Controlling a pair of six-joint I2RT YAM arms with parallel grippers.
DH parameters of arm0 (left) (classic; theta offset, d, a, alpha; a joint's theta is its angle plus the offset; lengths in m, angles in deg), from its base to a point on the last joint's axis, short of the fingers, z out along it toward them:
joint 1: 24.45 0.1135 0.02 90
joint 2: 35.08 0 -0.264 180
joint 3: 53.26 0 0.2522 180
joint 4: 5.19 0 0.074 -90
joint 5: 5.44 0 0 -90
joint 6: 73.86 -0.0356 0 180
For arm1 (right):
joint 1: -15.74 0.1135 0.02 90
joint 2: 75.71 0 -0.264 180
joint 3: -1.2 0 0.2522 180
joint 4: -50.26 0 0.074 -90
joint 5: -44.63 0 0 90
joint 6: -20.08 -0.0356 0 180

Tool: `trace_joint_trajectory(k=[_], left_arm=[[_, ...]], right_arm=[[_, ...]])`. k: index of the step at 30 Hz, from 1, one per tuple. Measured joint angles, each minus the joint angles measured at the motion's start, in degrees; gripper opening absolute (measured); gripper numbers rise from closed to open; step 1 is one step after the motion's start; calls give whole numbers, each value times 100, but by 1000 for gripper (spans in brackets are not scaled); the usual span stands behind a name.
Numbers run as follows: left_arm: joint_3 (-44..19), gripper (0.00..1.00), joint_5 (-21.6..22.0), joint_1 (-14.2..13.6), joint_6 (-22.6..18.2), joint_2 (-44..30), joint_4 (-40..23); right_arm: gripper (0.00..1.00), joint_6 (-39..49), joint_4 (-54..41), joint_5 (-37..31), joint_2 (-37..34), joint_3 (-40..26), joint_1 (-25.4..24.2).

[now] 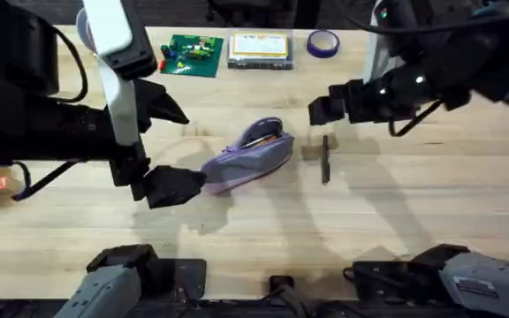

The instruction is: Unzip the bag, pick up the pens from the table one at a time and place them inside, then zip the bag closed.

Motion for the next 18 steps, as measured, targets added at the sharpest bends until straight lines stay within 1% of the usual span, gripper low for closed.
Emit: trace_joint_trajectory(k=[5, 8, 12, 18], left_arm=[[-2, 994, 2, 1, -2, 0, 0], [-2, 994, -1, 0, -2, 0, 0], [0, 994, -1, 1, 0, 0, 0], [0, 994, -1, 0, 0, 0, 0]], right_arm=[[998, -887, 796, -109, -2, 637, -11], [998, -1277, 1212, -126, 0, 1067, -11], [998, -1537, 1823, -130, -40, 1540, -11], [998, -1654, 2281, -136, -513, 1717, -13]])
